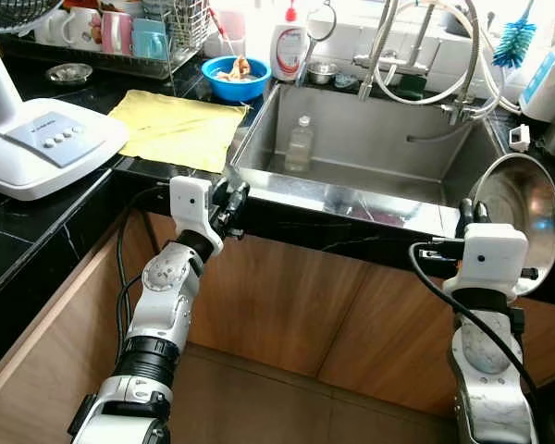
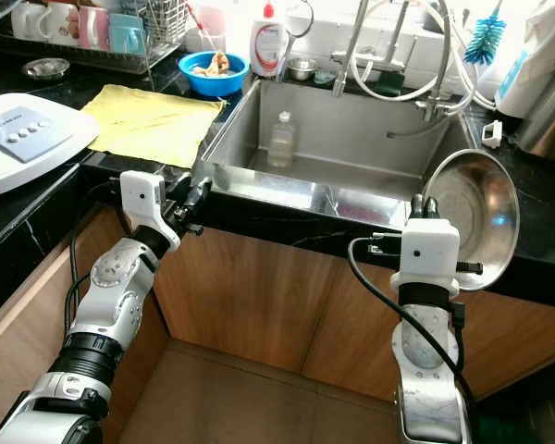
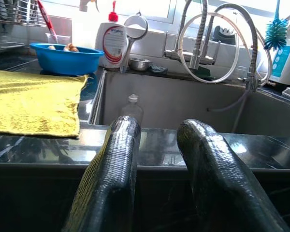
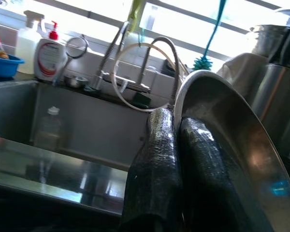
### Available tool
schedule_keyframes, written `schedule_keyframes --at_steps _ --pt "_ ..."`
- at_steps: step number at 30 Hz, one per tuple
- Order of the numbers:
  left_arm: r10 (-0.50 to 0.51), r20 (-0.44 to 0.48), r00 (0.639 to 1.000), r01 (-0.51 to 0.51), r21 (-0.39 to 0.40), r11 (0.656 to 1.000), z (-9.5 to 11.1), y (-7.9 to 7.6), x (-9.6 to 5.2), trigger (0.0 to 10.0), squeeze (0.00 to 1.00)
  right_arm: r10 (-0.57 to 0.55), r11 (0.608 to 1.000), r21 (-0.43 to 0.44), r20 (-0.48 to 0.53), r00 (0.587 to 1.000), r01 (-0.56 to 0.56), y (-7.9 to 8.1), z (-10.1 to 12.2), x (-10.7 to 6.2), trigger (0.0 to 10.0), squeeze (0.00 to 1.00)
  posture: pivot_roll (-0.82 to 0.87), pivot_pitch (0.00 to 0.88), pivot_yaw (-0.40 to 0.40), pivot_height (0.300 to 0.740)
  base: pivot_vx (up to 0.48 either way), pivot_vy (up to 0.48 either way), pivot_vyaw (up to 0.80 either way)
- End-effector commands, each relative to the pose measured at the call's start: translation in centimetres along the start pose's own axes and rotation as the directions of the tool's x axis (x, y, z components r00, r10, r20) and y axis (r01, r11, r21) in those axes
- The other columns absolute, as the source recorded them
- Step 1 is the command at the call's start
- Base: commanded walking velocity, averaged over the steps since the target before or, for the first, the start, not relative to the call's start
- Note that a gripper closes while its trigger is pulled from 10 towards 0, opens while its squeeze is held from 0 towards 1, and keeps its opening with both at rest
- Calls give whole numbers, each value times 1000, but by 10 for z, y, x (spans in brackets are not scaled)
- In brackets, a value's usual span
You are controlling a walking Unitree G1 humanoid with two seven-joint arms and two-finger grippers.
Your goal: Kitchen organization
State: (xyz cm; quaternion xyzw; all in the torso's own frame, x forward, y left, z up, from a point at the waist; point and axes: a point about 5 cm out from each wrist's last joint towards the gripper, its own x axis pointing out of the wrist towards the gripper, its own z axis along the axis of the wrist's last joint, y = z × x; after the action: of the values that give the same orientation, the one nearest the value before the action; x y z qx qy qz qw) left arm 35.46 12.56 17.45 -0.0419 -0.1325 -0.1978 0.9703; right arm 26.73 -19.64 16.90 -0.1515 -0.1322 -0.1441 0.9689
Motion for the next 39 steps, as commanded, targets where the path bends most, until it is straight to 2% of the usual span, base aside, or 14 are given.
schedule_keyframes --at_steps 1,6,10,18,22,28,32,38,39 --pt "-31 10 999 31 30 999 5 -5 2 10000 0 -6 1000 1 30 1000 6 -1 5 3 10000 0 81 0 -65 740 304 0 0" --pt "-27 8 1000 27 30 999 5 -6 2 10000 0 2 999 32 23 1000 -3 1 6 6 10000 0 85 0 -68 740 353 0 -315" --pt "-36 5 999 36 29 999 5 -8 1 10000 0 29 1000 2 41 999 -29 4 9 9 10000 0 85 0 -72 740 386 0 -394" --pt "-5 1 1000 5 29 1000 5 -3 -1 10000 0 79 996 24 51 996 -81 14 12 8 10000 0 92 0 -79 740 385 0 0" --pt "11 5 1000 -12 33 999 7 0 -2 10000 0 105 994 5 32 994 -106 18 11 10 10000 0 94 0 -82 740 382 0 0" --pt "18 7 1000 -18 32 999 8 0 -1 10000 0 156 988 -18 56 986 -155 23 14 10 10000 0 97 0 -86 740 382 0 628" --pt "23 12 1000 -23 30 999 8 0 -1 10000 0 130 990 44 41 991 -132 21 14 11 10000 0 94 0 -87 740 361 0 0" --pt "28 16 999 -29 24 999 8 0 0 10000 0 163 980 105 52 985 -168 22 18 13 10000 0 93 0 -88 740 0 0 0" --pt "28 16 999 -28 24 999 8 -1 0 10000 0 165 975 141 53 985 -171 22 21 16 10000 0 91 0 -87 740 0 0 0"
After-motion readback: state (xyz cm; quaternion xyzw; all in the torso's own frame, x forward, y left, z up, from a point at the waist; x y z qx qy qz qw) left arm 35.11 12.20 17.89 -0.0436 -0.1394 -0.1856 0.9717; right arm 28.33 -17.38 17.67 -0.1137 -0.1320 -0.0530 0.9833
